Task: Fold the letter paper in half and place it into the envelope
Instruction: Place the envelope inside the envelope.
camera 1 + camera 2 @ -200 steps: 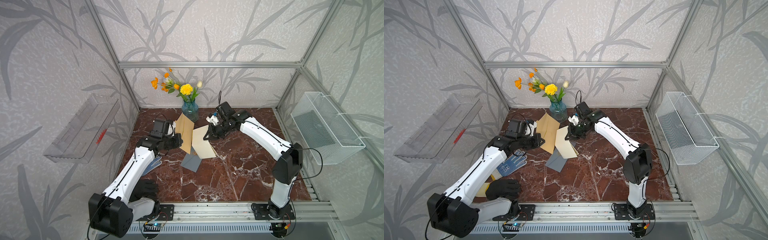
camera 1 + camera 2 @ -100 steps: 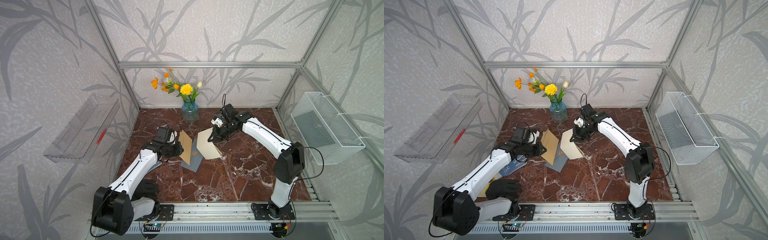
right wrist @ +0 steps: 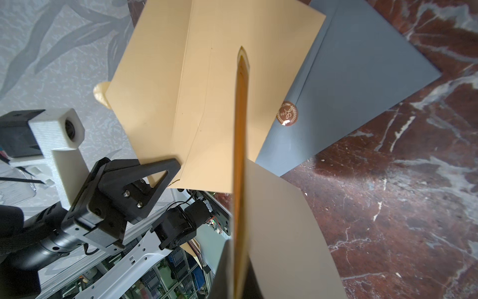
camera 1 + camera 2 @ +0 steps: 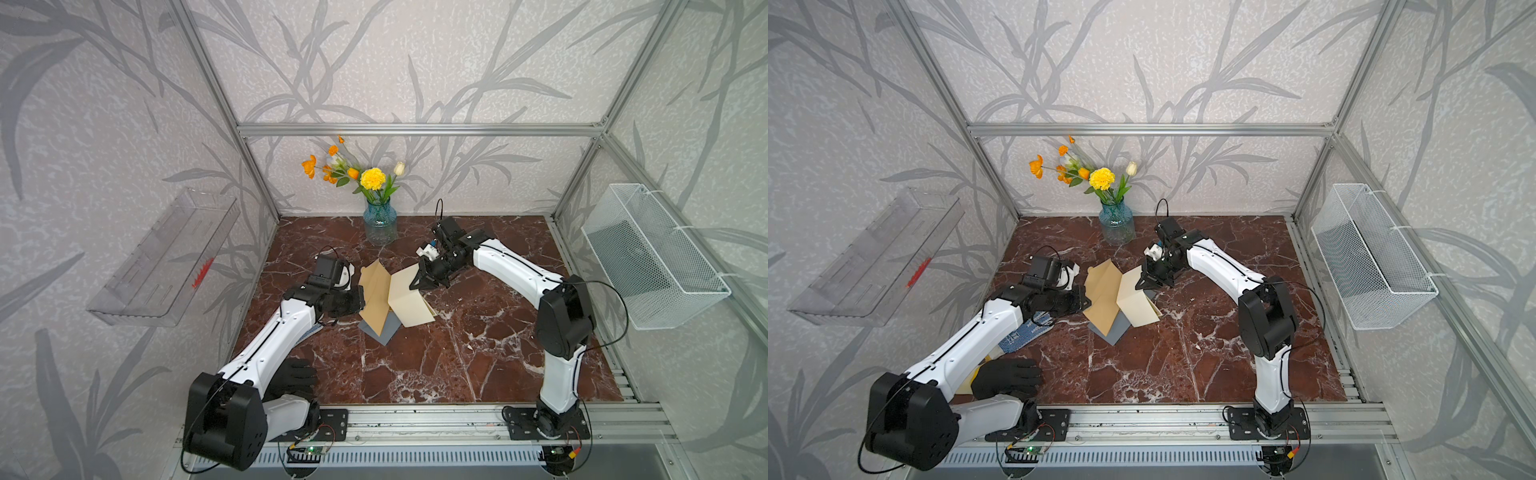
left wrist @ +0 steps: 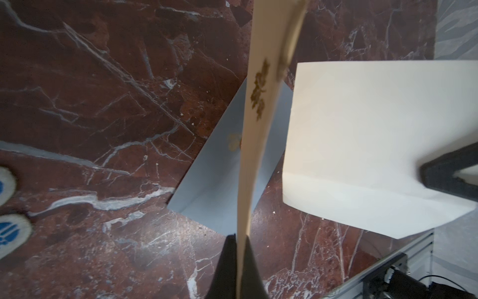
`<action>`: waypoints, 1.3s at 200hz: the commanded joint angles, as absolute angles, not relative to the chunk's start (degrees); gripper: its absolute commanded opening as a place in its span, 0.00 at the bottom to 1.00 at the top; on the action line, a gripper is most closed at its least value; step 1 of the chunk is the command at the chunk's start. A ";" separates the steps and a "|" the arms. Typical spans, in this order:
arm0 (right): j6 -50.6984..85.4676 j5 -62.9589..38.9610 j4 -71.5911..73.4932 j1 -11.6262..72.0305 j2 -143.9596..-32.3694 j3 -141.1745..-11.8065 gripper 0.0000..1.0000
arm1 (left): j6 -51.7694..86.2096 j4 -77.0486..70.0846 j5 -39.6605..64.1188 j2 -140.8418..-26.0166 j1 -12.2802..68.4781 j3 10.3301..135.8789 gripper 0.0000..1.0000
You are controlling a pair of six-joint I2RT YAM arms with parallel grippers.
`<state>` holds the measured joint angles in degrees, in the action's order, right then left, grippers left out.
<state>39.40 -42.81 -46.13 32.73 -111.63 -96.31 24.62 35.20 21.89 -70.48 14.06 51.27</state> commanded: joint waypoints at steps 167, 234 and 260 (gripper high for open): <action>65.04 -55.45 -30.57 32.68 -110.50 -95.42 0.00 | 22.18 35.24 14.75 -65.25 17.84 50.71 0.00; 44.91 -47.82 -35.52 28.64 -109.95 -90.15 0.00 | 20.98 39.00 12.16 -65.03 18.38 52.74 0.00; 39.12 -41.22 -33.39 28.37 -109.21 -88.44 0.00 | 24.58 38.19 15.65 -66.33 18.46 52.58 0.00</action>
